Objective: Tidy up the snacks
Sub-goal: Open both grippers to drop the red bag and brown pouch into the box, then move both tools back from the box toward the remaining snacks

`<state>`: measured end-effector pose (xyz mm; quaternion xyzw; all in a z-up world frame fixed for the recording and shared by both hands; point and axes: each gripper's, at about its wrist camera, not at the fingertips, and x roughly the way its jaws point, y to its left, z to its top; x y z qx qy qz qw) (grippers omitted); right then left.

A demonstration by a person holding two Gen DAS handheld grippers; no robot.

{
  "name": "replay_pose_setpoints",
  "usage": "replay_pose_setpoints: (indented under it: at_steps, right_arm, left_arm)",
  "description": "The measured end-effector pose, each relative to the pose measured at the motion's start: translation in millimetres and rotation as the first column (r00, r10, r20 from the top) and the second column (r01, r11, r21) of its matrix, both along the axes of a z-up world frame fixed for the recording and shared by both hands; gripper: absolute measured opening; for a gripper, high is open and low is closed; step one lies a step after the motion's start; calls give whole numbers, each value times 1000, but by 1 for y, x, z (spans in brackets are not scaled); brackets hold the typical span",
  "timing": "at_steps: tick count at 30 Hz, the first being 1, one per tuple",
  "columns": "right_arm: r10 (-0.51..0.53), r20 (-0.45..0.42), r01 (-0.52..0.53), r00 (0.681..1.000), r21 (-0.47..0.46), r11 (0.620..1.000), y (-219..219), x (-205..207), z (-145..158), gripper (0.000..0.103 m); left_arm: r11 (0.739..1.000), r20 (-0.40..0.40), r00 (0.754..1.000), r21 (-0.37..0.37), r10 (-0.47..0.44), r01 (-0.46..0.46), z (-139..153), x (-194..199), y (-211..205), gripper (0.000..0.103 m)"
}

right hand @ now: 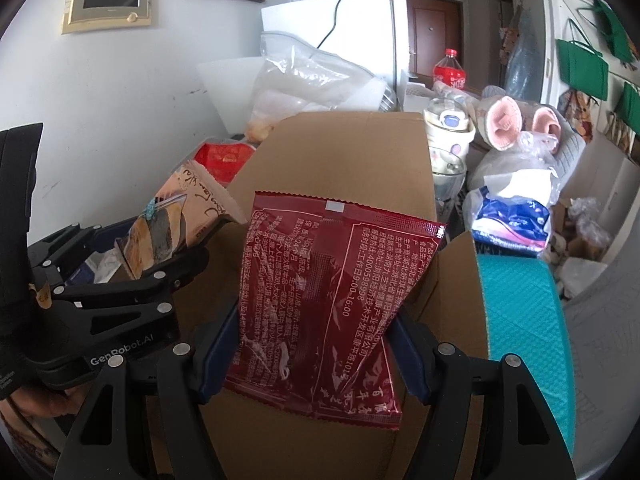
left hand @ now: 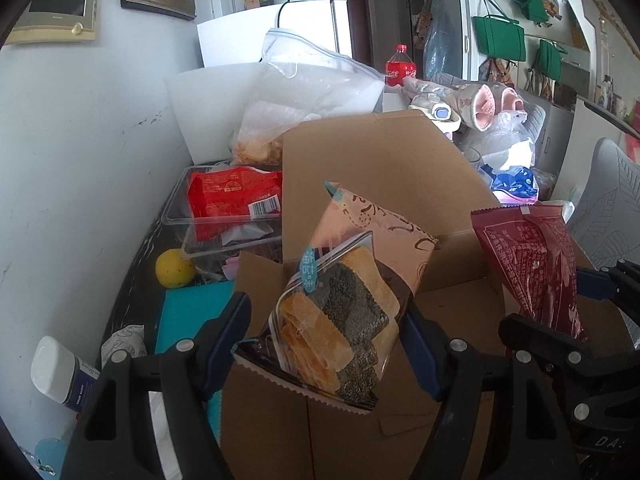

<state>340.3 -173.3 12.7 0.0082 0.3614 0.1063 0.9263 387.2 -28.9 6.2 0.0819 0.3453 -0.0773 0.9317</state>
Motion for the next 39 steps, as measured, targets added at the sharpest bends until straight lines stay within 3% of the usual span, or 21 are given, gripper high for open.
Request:
replay_pose_setpoints:
  at_steps: [12,23,39]
  right_arm:
    - [-6,-38,6,999,-13,1000,2,3,-8,72]
    - [-31,-23,31,999,-17,999,-2,-1,-4,77]
    - [-42,110,43,993,-8,999,-6,-37,39,77]
  left_arm:
    - [1000,-83,997,11,-1,2,-12,11,-2,74]
    - [1000,-67,998,17,12,-11,-5,6,-4,74]
    - [999,26,1000,-39,-5,6,39,-31,1,74]
